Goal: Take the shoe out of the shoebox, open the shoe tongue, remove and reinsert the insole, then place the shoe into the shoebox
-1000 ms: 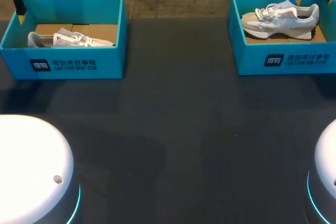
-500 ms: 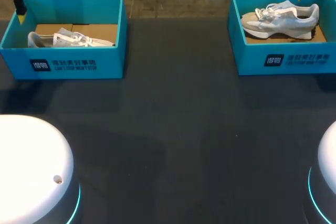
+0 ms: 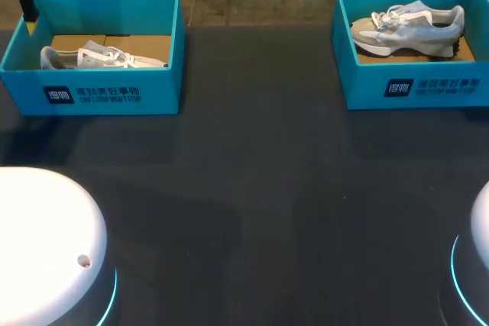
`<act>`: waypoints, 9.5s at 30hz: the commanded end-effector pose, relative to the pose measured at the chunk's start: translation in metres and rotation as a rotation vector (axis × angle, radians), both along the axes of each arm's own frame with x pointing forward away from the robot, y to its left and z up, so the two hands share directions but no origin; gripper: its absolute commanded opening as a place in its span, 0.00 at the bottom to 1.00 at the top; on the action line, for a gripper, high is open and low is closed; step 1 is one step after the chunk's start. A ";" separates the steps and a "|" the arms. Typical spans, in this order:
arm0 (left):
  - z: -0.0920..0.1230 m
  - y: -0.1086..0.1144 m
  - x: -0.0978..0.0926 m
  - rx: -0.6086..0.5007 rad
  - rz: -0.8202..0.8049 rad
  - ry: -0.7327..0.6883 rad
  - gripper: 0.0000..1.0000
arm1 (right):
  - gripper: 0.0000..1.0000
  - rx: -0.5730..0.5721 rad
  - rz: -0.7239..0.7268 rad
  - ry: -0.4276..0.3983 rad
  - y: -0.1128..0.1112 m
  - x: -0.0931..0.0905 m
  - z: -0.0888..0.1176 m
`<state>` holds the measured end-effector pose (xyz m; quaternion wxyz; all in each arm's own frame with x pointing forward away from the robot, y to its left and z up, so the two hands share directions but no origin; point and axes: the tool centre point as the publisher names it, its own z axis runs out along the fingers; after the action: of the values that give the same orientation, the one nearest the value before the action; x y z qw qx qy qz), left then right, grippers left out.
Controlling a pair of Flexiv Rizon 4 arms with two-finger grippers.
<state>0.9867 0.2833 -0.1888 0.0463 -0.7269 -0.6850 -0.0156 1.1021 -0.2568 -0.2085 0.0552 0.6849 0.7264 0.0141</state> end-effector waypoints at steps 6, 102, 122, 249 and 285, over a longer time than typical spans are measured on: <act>0.000 0.000 -0.001 0.002 -0.001 -0.002 1.00 | 1.00 0.009 -0.020 0.037 -0.011 0.024 -0.013; 0.000 0.000 -0.001 0.002 -0.001 -0.002 1.00 | 0.83 -0.002 -0.099 0.136 -0.071 0.085 -0.146; 0.000 0.000 -0.001 0.002 -0.001 -0.002 1.00 | 0.80 0.028 -0.112 0.186 -0.070 0.078 -0.177; 0.000 0.000 -0.001 0.002 -0.001 -0.002 1.00 | 0.00 -0.199 -0.275 -0.129 0.202 -0.272 0.024; 0.000 0.000 -0.001 0.002 -0.001 -0.002 1.00 | 0.00 -0.261 -0.262 -0.053 0.332 -0.390 -0.057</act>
<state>0.9867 0.2833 -0.1887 0.0464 -0.7268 -0.6851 -0.0156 0.7121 0.0747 -0.2664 0.1649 0.7597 0.6251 -0.0700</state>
